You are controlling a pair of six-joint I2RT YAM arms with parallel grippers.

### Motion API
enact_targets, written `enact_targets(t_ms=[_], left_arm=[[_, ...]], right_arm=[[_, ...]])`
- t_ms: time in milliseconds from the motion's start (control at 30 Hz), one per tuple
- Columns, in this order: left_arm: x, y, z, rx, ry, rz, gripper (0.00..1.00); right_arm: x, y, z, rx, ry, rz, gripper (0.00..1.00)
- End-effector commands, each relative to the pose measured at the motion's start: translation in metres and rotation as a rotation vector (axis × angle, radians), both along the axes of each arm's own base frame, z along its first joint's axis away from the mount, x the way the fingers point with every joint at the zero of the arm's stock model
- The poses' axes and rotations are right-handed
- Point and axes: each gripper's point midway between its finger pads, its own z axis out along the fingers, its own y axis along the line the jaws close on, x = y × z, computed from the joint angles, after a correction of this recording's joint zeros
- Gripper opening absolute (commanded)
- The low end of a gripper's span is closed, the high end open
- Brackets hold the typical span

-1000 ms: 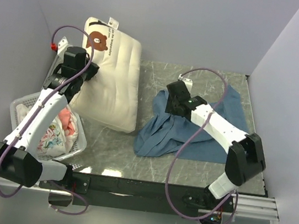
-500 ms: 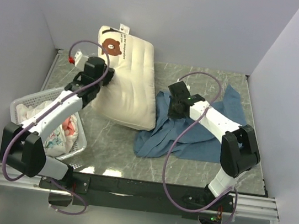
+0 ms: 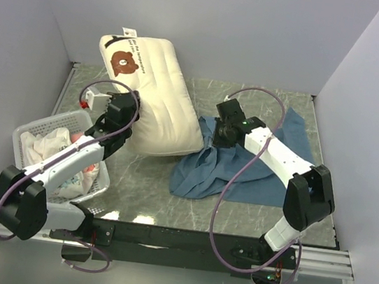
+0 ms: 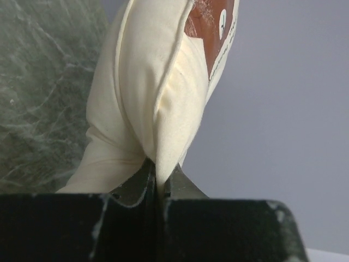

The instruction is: Put the pillow into the pillowcase

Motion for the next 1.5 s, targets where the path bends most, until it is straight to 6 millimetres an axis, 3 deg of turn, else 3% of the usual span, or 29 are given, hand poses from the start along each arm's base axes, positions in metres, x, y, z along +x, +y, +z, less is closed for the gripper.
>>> enact_targets(t_ms=[0,67,167,200,233,267,300,333,400,467,500,567,633,700,833,933,1033,1200,1233,1333,1367,1400,1467], left_arm=[[-0.004,0.005,0.102,-0.245,-0.348,0.040,0.01],[-0.004,-0.010,0.080,-0.207,-0.281,0.016,0.02],[-0.005,-0.020,0.057,-0.099,-0.164,-0.032,0.18],[-0.010,-0.011,0.036,0.016,-0.061,-0.006,0.37],[-0.015,-0.006,0.028,0.080,-0.015,0.008,0.50],[-0.021,0.001,0.035,0.118,-0.009,0.027,0.62],[-0.030,0.011,0.022,0.228,0.062,0.039,0.79],[-0.035,0.021,0.024,0.282,0.070,0.077,0.86],[-0.044,0.031,0.031,0.432,0.075,0.065,0.97],[-0.039,0.016,0.045,0.559,0.035,-0.046,0.99],[-0.037,0.010,0.046,0.704,0.051,-0.118,1.00],[-0.027,-0.027,0.043,0.824,0.054,-0.320,1.00],[-0.030,-0.053,0.025,0.981,0.120,-0.501,0.99],[-0.033,-0.087,-0.008,1.084,0.157,-0.725,0.99],[-0.063,-0.135,-0.052,1.227,0.199,-0.984,0.99],[-0.084,-0.156,-0.086,1.324,0.240,-1.130,0.99],[-0.096,-0.169,-0.129,1.424,0.332,-1.239,0.99],[-0.090,-0.171,-0.172,1.527,0.446,-1.207,1.00],[-0.081,-0.160,-0.183,1.588,0.519,-1.124,0.99],[-0.065,-0.134,-0.189,1.660,0.640,-0.896,0.99],[-0.062,-0.130,-0.189,1.646,0.658,-0.853,0.88],[-0.062,-0.129,-0.187,1.637,0.664,-0.828,0.71],[-0.061,-0.126,-0.173,1.576,0.676,-0.749,0.10]], right_arm=[[0.011,0.011,0.019,0.022,-0.031,0.023,0.00],[0.015,0.013,0.014,0.012,-0.015,0.025,0.00],[0.021,0.017,0.007,0.003,-0.003,0.027,0.00],[0.020,0.015,0.002,-0.003,0.008,0.024,0.00],[0.020,0.017,0.000,0.009,0.006,0.028,0.00],[0.020,0.018,-0.001,0.015,0.006,0.027,0.00],[0.018,0.017,-0.004,0.016,0.011,0.025,0.00],[0.018,0.017,-0.004,0.018,0.009,0.028,0.00],[0.018,0.016,-0.002,0.018,0.004,0.028,0.00],[0.017,0.014,0.003,0.015,-0.012,0.030,0.00],[0.017,0.013,0.005,0.015,-0.017,0.027,0.00],[0.017,0.009,0.008,0.020,-0.024,0.024,0.00],[0.019,0.004,0.014,0.037,-0.037,0.015,0.00],[0.018,-0.002,0.012,0.043,-0.032,0.007,0.00],[0.020,-0.016,0.018,0.078,-0.047,-0.021,0.00],[0.018,-0.021,0.019,0.103,-0.049,-0.027,0.00],[0.019,-0.027,0.018,0.120,-0.046,-0.038,0.00],[0.019,-0.027,0.013,0.134,-0.033,-0.032,0.00],[0.019,-0.026,0.013,0.137,-0.033,-0.030,0.00],[0.017,-0.024,0.009,0.151,-0.026,-0.026,0.00],[0.015,-0.023,0.007,0.154,-0.020,-0.021,0.00],[0.015,-0.023,0.006,0.155,-0.018,-0.020,0.00],[0.014,-0.023,0.002,0.154,-0.013,-0.019,0.00]])
